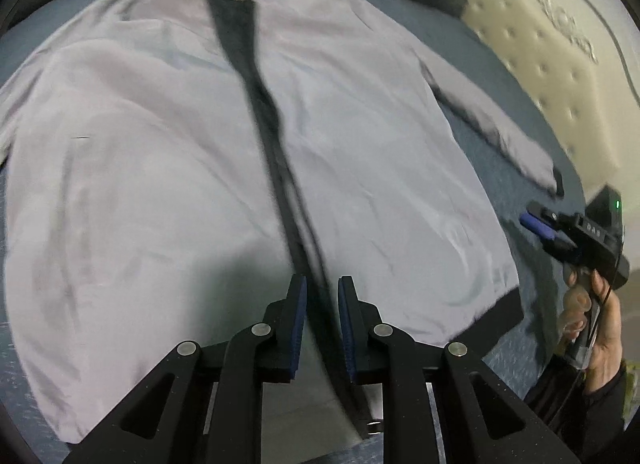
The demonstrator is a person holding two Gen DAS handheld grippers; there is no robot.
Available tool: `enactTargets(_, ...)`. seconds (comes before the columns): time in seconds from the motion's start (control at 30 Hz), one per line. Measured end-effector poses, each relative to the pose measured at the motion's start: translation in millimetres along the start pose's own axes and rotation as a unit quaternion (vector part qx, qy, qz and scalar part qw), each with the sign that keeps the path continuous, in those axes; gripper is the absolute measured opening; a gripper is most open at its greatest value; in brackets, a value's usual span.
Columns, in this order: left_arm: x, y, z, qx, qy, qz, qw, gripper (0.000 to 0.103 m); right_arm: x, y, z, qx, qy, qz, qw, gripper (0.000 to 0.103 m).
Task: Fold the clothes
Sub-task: 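Release the jacket and lift both tools away from the front panel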
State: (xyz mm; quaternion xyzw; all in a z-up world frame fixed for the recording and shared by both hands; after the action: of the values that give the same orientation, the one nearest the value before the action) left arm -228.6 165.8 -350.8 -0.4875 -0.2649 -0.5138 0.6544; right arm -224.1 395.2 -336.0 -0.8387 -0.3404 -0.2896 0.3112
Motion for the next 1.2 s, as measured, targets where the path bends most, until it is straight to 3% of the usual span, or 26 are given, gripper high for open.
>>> enactTargets(0.23, 24, -8, -49, 0.043, -0.014, 0.028, 0.9986, 0.029, 3, -23, 6, 0.013, 0.02, 0.0, 1.0, 0.035)
enactTargets(0.33, 32, -12, -71, 0.054, -0.02, 0.029, 0.9979, 0.041, 7, -45, 17, 0.01, 0.03, 0.006, 0.999, 0.037)
enactTargets(0.4, 32, -15, -78, 0.059, -0.024, 0.03, 0.9975, 0.045, 13, -64, 25, 0.006, 0.052, 0.02, 0.998, 0.051)
enactTargets(0.6, 53, -14, -111, 0.066, -0.04, 0.03, 0.9966, 0.055, 15, -100, 38, -0.001, 0.077, 0.019, 0.997, 0.052)
enactTargets(0.87, 74, -25, -144, 0.076, -0.065, 0.036, 0.9943, 0.057, -2, -112, 32, 0.014, 0.082, 0.009, 0.996, 0.052)
enactTargets(1.2, 99, -55, -191, 0.09, -0.111, 0.054, 0.9883, 0.06, -45, -116, -14, 0.08, 0.086, -0.021, 0.993, 0.052)
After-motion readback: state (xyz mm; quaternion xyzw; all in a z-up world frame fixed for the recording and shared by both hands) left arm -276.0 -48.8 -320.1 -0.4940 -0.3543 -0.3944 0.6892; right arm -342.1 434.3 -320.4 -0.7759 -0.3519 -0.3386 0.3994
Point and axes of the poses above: each gripper's, at about its wrist camera, not at the fingertips, and x roughly against the way its jaws point, z to its right, y to its underside, the point moved 3 cm from there along -x, roughly the way its jaws point, and after that the axes turned 3 degrees about y, right-handed, at the moved point
